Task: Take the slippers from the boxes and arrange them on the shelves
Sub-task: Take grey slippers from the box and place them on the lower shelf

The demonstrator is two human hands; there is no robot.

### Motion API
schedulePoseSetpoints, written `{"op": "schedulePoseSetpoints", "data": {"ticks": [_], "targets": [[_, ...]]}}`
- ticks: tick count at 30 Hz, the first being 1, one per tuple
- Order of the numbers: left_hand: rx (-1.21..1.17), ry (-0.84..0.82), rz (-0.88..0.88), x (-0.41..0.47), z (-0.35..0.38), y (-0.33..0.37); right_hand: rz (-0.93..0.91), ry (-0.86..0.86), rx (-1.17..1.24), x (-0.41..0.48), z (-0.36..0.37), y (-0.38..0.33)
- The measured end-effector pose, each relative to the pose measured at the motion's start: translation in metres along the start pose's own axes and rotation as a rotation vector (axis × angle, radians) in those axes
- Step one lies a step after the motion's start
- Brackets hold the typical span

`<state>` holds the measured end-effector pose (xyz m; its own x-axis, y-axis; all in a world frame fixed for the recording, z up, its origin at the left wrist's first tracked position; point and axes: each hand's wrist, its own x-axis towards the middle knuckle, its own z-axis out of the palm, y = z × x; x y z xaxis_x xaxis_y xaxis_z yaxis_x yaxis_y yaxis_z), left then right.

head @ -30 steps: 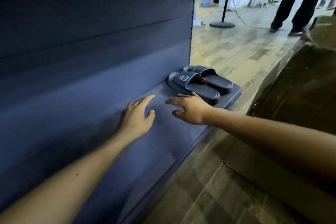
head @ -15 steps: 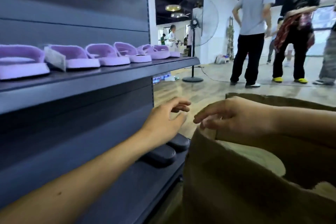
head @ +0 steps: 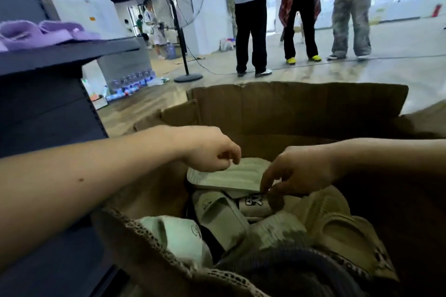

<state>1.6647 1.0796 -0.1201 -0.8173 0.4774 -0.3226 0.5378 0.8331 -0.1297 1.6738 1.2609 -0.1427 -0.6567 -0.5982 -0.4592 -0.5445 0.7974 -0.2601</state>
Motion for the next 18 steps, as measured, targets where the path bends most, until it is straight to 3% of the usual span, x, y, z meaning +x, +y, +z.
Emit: {"op": "schedulePoseSetpoints", "data": {"ticks": [4, 8, 11, 18], "targets": [[0.167, -0.181, 0.071, 0.026, 0.026, 0.018, 0.017, -0.19, 0.01, 0.012, 0.029, 0.013], [-0.06, -0.284, 0.158, 0.037, 0.042, 0.04, 0.119, -0.375, -0.011, 0.018, 0.055, 0.023], [-0.086, -0.311, 0.141, 0.039, 0.047, 0.045, 0.151, -0.524, 0.019, 0.021, 0.073, 0.028], [-0.385, -0.47, -0.008, 0.031, 0.076, 0.041, -0.001, -0.248, 0.09, 0.025, 0.06, 0.023]]}}
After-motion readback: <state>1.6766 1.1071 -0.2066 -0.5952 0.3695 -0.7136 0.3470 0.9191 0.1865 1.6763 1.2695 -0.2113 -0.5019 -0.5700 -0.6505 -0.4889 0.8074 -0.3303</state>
